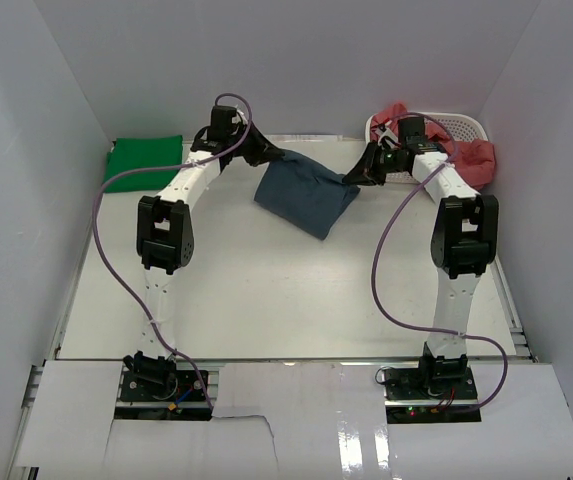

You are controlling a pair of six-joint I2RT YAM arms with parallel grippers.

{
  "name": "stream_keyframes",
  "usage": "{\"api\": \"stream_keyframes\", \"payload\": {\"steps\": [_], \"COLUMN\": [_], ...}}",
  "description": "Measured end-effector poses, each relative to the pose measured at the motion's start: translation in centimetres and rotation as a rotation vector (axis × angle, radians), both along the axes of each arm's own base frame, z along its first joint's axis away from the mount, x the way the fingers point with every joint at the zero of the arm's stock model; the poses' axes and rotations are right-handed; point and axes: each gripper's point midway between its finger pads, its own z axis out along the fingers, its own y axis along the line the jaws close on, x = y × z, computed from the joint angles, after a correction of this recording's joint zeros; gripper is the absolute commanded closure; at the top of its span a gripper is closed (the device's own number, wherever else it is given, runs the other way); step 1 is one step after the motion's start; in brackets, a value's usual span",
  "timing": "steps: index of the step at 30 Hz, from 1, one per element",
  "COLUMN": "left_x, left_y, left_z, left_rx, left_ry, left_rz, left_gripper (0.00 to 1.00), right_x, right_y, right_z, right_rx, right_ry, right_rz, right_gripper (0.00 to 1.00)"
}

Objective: Fold and stack the t-shirts
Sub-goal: Fold the long partially folded tshirt into a neat square

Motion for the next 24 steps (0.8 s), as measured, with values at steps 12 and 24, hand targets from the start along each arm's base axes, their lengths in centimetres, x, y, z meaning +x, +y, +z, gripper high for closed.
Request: {"api": "stream_keyframes", "payload": {"steps": [12, 24], "left_x": [1.8, 3.4], "left_y": [-1.2, -1.2], "left_z": [-2.9, -10.4], "left_rx": [-0.093, -0.092], "left_ry": [-0.086, -0.068], "left_rz": [-0.022, 0.002], "left_gripper": [1.00, 1.00], "right_x": [2.8, 4.9], "right_y": [-1.0, -1.3], "right_z": [-2.5, -5.6], "right_rx": [0.029, 0.057], "right_ry": [-0.028, -0.045], "right_rz": [-0.037, -0.061], "right_gripper": [0.92, 0.91]}}
